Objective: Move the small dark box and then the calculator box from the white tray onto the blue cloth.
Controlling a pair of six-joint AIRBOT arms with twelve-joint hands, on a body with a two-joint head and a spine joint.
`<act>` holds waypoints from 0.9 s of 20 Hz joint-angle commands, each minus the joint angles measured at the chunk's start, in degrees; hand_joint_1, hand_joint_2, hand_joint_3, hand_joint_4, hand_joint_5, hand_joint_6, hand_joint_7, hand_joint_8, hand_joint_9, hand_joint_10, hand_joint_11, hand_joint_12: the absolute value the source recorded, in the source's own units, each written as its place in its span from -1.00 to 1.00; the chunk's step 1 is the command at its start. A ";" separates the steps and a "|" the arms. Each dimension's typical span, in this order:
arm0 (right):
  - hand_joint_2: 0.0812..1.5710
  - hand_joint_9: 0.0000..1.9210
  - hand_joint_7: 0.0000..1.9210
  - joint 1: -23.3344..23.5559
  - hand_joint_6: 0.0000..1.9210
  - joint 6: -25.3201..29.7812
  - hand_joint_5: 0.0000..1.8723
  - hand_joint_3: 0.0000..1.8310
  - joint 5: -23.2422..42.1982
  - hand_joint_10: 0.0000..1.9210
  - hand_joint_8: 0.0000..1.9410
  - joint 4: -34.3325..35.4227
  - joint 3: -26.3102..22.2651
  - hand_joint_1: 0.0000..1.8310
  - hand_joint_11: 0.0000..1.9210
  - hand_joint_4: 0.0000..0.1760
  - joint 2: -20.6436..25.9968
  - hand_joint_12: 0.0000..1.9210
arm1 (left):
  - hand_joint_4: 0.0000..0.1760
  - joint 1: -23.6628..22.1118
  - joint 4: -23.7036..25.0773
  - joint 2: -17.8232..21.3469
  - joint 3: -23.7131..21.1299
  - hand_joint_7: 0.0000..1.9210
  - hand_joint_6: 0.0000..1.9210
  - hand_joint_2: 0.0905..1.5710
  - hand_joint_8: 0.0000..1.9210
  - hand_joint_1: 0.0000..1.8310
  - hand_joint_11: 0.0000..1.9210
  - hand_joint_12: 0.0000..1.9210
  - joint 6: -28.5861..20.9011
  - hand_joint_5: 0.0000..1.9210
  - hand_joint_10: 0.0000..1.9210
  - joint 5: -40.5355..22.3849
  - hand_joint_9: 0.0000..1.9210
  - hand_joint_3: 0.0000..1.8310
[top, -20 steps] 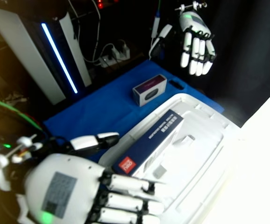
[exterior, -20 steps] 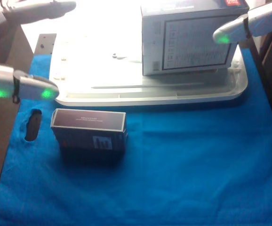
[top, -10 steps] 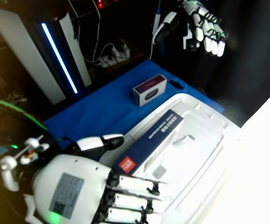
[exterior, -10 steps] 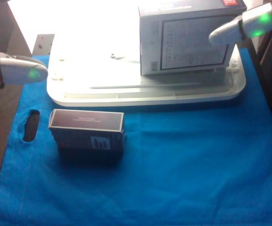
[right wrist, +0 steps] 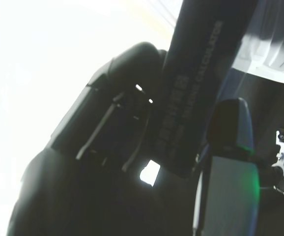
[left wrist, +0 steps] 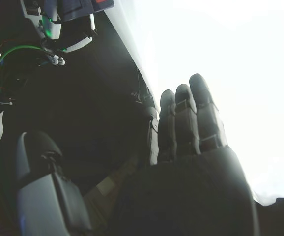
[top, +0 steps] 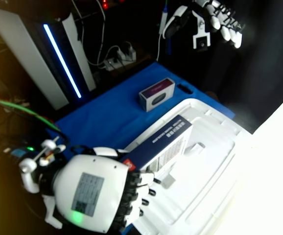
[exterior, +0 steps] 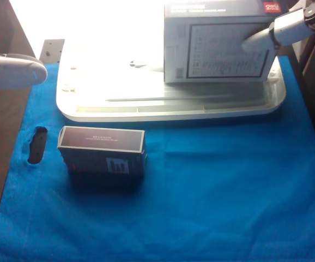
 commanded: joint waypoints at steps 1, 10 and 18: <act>0.30 0.47 0.29 0.76 -0.33 0.89 0.12 -1.00 7.00 -0.75 -0.24 1.20 0.04 0.41 0.19 -1.00 0.09 0.20 | 0.50 -0.42 -2.82 0.25 -0.16 -0.80 -1.00 -0.02 -1.00 -0.48 -1.00 -0.51 0.05 -0.90 -1.00 -6.92 -0.85 -1.00; 0.31 0.51 0.27 3.84 -0.28 1.27 0.10 -1.00 15.13 -0.70 -0.20 -1.81 -5.67 0.41 0.22 -1.00 4.67 0.13 | 0.74 2.87 -7.32 0.38 -0.63 -0.90 -1.00 0.00 -1.00 -0.40 -1.00 -0.54 1.42 -0.97 -1.00 -8.92 -0.88 -1.00; 0.32 0.38 0.22 5.91 -0.32 1.25 0.13 -1.00 19.33 -0.44 -0.10 -4.45 -13.33 0.40 0.17 -1.00 10.46 0.29 | 0.56 18.33 -20.03 2.54 -3.65 -0.83 -1.00 -0.04 -1.00 -0.40 -1.00 -0.28 2.02 -0.94 -1.00 -18.65 -0.80 -1.00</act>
